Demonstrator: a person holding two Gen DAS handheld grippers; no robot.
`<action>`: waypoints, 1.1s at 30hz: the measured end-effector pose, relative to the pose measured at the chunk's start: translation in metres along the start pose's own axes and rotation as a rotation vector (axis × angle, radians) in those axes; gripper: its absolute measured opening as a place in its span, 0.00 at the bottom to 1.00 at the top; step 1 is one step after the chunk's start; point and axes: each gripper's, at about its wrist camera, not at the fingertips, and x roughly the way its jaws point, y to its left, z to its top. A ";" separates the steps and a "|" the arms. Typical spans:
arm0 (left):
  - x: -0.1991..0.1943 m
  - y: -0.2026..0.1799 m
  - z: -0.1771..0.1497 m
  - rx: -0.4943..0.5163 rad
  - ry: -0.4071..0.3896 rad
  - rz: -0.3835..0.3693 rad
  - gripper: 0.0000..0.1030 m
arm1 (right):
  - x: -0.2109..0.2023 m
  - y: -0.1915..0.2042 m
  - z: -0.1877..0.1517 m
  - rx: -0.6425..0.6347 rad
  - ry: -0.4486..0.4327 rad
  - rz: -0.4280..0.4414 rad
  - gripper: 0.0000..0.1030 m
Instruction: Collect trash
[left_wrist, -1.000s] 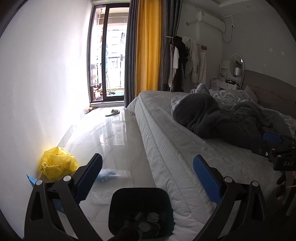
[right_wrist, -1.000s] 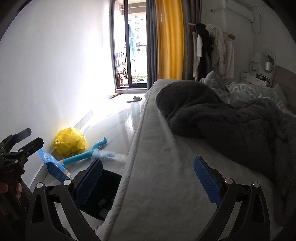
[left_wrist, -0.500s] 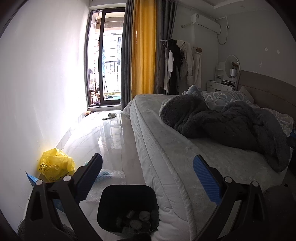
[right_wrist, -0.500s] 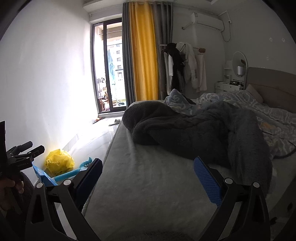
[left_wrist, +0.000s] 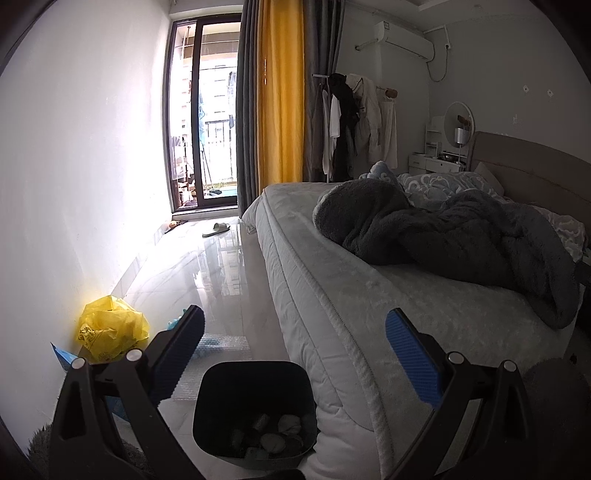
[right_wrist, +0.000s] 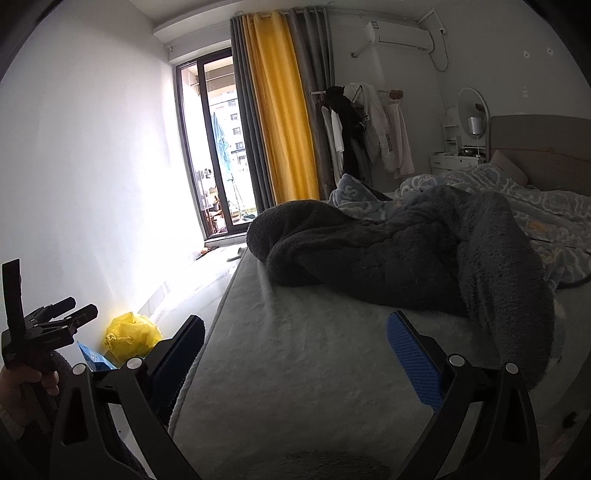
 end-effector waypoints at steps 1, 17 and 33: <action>0.000 0.000 0.000 -0.001 0.000 0.002 0.97 | -0.001 -0.001 -0.001 0.000 0.000 0.008 0.97; -0.003 -0.001 0.000 -0.008 -0.013 0.007 0.97 | 0.001 0.010 -0.005 -0.039 0.016 0.011 0.97; -0.004 -0.002 0.001 0.001 -0.014 0.015 0.97 | 0.001 0.012 -0.006 -0.038 0.018 0.010 0.97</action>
